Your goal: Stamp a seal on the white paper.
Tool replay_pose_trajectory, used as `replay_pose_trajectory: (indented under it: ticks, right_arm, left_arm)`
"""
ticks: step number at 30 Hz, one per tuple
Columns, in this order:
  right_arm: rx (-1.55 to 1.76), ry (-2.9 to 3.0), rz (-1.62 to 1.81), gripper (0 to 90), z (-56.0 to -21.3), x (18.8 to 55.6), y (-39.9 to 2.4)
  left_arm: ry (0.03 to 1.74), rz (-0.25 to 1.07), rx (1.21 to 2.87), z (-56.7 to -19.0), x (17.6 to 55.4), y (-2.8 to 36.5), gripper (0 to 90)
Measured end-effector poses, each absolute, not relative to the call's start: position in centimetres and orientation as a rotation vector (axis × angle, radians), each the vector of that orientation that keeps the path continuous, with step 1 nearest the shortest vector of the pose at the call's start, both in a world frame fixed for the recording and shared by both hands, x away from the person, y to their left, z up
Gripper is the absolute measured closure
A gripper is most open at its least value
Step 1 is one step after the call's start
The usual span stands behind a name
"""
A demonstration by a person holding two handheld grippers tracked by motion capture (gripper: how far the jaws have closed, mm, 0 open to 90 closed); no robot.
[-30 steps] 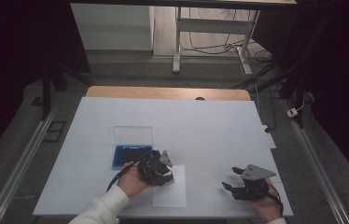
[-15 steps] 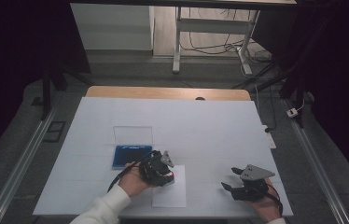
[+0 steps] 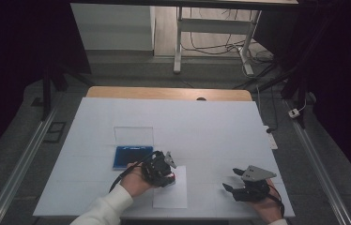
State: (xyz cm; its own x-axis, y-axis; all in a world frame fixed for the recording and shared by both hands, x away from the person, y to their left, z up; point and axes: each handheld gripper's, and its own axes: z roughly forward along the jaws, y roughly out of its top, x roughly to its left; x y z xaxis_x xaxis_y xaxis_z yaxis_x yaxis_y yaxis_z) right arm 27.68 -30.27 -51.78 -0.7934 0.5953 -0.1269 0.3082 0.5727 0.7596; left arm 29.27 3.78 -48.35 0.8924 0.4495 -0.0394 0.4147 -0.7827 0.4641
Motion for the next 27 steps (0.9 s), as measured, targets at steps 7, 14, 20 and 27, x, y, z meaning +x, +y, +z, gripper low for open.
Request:
replay_pose_trajectory:
  ticks: [7, 14, 20, 27]
  right_arm:
    - [0.736, 2.434, 1.069, 29.4, -51.75, 27.64, -30.23]
    - [0.731, 2.436, 1.076, 29.5, -51.74, 27.63, -30.18]
    - [0.735, 2.436, 1.065, 29.4, -51.74, 27.62, -30.19]
    - [0.739, 2.441, 1.079, 29.3, -51.75, 27.66, -30.17]
  left_arm:
    - [0.634, 0.082, 2.606, -48.6, 29.5, 3.6, 70.2]
    - [0.644, 0.091, 2.611, -48.71, 29.37, 3.43, 70.5]
    - [0.636, 0.099, 2.614, -48.77, 29.29, 3.44, 70.5]
    - [0.634, 0.096, 2.618, -48.78, 29.33, 3.43, 70.6]
